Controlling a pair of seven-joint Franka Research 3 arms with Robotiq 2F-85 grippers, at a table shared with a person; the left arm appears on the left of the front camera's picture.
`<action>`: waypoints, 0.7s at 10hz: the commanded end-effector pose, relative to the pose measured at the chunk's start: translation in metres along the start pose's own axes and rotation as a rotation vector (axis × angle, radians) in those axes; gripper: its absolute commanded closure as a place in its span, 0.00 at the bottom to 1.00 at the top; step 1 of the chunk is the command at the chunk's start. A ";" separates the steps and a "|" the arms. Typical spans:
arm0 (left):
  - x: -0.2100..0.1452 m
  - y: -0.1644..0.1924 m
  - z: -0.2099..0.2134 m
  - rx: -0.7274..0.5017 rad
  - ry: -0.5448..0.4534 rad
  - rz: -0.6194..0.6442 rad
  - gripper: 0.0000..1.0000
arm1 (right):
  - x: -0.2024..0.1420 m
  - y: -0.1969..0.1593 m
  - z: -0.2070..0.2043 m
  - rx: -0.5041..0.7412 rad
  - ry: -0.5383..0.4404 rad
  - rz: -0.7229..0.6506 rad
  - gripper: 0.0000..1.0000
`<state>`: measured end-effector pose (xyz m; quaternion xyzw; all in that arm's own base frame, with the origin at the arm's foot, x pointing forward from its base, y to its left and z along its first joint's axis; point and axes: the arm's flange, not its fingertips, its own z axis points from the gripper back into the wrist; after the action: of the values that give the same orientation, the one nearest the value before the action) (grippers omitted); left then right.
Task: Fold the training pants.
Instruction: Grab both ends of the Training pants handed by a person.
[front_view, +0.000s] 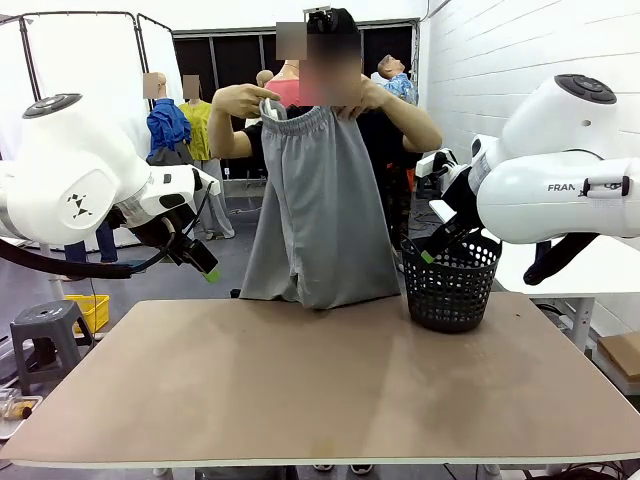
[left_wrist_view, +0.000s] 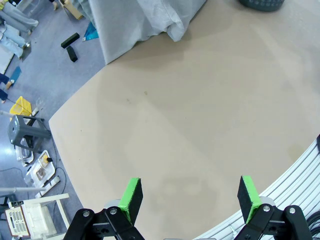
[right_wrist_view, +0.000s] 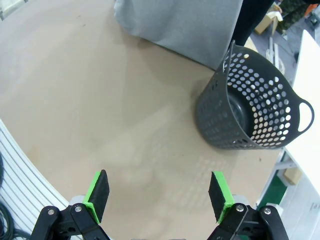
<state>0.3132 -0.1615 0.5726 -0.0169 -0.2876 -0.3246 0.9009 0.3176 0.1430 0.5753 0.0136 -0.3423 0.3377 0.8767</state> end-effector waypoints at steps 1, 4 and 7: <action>0.000 0.000 -0.001 -0.003 0.001 0.001 0.00 | 0.000 -0.001 -0.003 0.004 0.007 0.000 0.00; 0.000 0.000 -0.001 -0.003 0.001 0.001 0.00 | 0.000 -0.001 -0.003 0.004 0.007 0.000 0.00; 0.000 0.000 -0.001 -0.003 0.001 0.001 0.00 | 0.000 -0.001 -0.003 0.004 0.007 0.000 0.00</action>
<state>0.3132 -0.1615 0.5726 -0.0169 -0.2876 -0.3246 0.9009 0.3176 0.1429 0.5753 0.0136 -0.3423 0.3377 0.8767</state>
